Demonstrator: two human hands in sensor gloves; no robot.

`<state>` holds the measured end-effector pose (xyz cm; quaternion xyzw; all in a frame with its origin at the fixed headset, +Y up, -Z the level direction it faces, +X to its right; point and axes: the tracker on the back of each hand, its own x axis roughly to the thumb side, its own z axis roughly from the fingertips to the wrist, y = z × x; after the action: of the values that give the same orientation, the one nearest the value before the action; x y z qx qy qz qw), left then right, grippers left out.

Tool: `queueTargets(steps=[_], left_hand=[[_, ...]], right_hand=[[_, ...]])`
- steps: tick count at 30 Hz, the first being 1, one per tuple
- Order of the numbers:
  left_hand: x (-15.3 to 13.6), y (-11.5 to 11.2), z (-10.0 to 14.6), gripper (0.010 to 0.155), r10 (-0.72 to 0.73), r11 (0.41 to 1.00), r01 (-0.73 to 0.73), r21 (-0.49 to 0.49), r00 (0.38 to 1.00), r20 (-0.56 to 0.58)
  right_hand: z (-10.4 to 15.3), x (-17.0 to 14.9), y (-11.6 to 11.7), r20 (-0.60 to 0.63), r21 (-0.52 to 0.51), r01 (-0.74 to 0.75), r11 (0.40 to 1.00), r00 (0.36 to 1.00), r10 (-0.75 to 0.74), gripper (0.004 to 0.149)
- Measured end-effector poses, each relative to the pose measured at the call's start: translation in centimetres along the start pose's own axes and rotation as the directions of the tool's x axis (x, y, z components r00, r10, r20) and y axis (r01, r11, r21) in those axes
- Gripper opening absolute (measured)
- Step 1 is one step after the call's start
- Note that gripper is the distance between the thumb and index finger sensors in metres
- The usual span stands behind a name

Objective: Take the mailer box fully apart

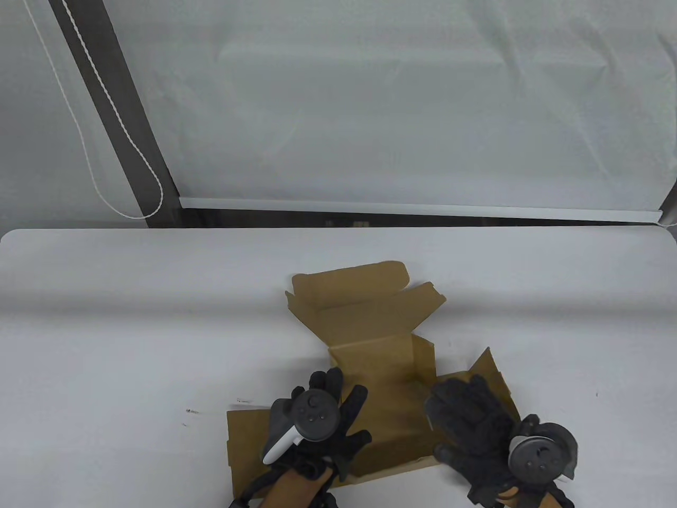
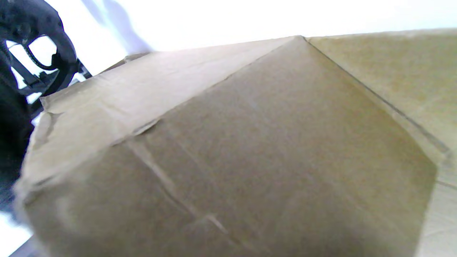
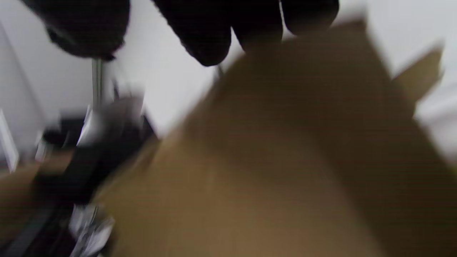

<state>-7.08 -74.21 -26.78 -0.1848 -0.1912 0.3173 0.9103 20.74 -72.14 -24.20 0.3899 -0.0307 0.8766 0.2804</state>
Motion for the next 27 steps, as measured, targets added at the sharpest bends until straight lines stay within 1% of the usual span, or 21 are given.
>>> queueTargets(steps=[1,2,3,4,5,7,9,11,14,15,16,17,18,19,20,21,22,23,24,25,27], left_hand=[[0.0,0.0,0.0,0.075,0.002,1.000,-0.002,-0.004,1.000,0.003],[0.0,0.0,0.0,0.075,0.004,1.000,-0.004,-0.004,1.000,0.006],[0.1,0.0,0.0,0.075,0.013,1.000,-0.013,0.000,1.000,0.025],[0.2,0.0,0.0,0.075,0.013,1.000,-0.013,0.000,0.999,0.049],[0.4,0.0,0.0,0.075,0.014,1.000,-0.014,-0.004,0.997,0.078],[1.1,-0.2,0.1,0.074,-0.014,1.000,0.013,0.009,0.991,0.134],[1.9,-0.5,0.1,0.074,-0.058,0.998,0.059,-0.002,0.983,0.172],[2.3,-0.9,0.0,0.074,-0.097,0.995,0.101,-0.016,0.978,0.183],[2.3,-1.4,-0.3,0.070,-0.127,0.988,0.138,-0.065,0.979,0.158],[2.2,-1.5,-0.5,0.066,-0.118,0.986,0.135,-0.101,0.981,0.157],[1.9,-1.8,-0.9,0.061,-0.110,0.976,0.133,-0.173,0.985,0.135],[1.5,-2.2,-0.9,0.061,-0.116,0.958,0.137,-0.252,0.988,0.097],[1.1,-2.4,-0.8,0.062,-0.137,0.937,0.137,-0.321,0.990,0.022],[0.7,-2.5,-0.9,0.062,-0.123,0.935,0.118,-0.336,0.992,0.005],[0.5,-2.6,-1.0,0.062,-0.108,0.938,0.103,-0.330,0.994,0.002],[0.2,-2.6,-1.1,0.061,-0.105,0.940,0.097,-0.328,0.994,-0.007],[-0.1,-2.9,-1.2,0.061,-0.106,0.935,0.090,-0.344,0.994,-0.026],[-0.6,-3.2,-1.2,0.060,-0.108,0.911,0.071,-0.407,0.992,-0.069],[-0.7,-3.1,-1.3,0.060,-0.070,0.914,0.043,-0.403,0.996,-0.051],[-0.8,-3.0,-1.4,0.060,-0.073,0.929,0.052,-0.366,0.996,-0.045],[-0.8,-3.0,-1.4,0.061,-0.068,0.924,0.050,-0.378,0.997,-0.035]], right_hand=[[-0.5,0.5,1.3,0.029,0.208,-0.157,0.965,0.988,0.154,0.066],[-0.6,0.8,1.9,0.059,0.255,-0.256,0.932,0.967,0.249,0.064],[-0.6,1.5,2.2,0.120,0.221,-0.437,0.872,0.899,0.421,0.058],[-0.9,2.3,1.8,0.163,0.080,-0.566,0.821,0.820,0.549,0.048],[-1.1,2.6,1.8,0.162,0.059,-0.593,0.803,0.800,0.578,0.046],[-1.0,2.8,1.6,0.115,0.091,-0.587,0.805,0.809,0.577,0.042],[-0.9,2.4,1.4,0.084,0.054,-0.582,0.812,0.813,0.577,0.040],[-0.8,1.9,1.2,0.047,0.042,-0.613,0.789,0.790,0.612,0.040],[-0.8,1.5,1.5,0.015,0.082,-0.608,0.790,0.793,0.609,0.040],[-0.9,1.3,1.9,0.011,0.130,-0.597,0.792,0.799,0.601,0.040],[-1.0,1.0,2.3,0.007,0.193,-0.551,0.812,0.828,0.561,0.042],[-1.0,0.8,2.6,-0.006,0.231,-0.509,0.829,0.852,0.524,0.044],[-0.9,0.3,3.1,-0.056,0.299,-0.414,0.860,0.892,0.449,0.050],[-0.7,-0.3,3.5,-0.094,0.350,-0.324,0.879,0.921,0.377,0.056],[-0.5,-1.0,4.0,-0.132,0.419,-0.205,0.884,0.950,0.283,0.070],[-0.2,-1.7,4.6,-0.132,0.496,-0.120,0.860,0.968,0.212,0.081],[0.0,-2.3,4.9,-0.174,0.533,-0.062,0.844,0.968,0.181,0.072],[0.3,-2.5,4.6,-0.232,0.509,0.014,0.861,0.965,0.121,0.073],[0.2,-2.6,4.2,-0.217,0.401,0.022,0.916,0.974,0.072,0.070],[0.1,-2.7,4.0,-0.196,0.353,0.009,0.936,0.978,0.064,0.065],[0.1,-2.8,3.1,-0.189,0.329,-0.071,0.942,0.972,0.139,0.060]])
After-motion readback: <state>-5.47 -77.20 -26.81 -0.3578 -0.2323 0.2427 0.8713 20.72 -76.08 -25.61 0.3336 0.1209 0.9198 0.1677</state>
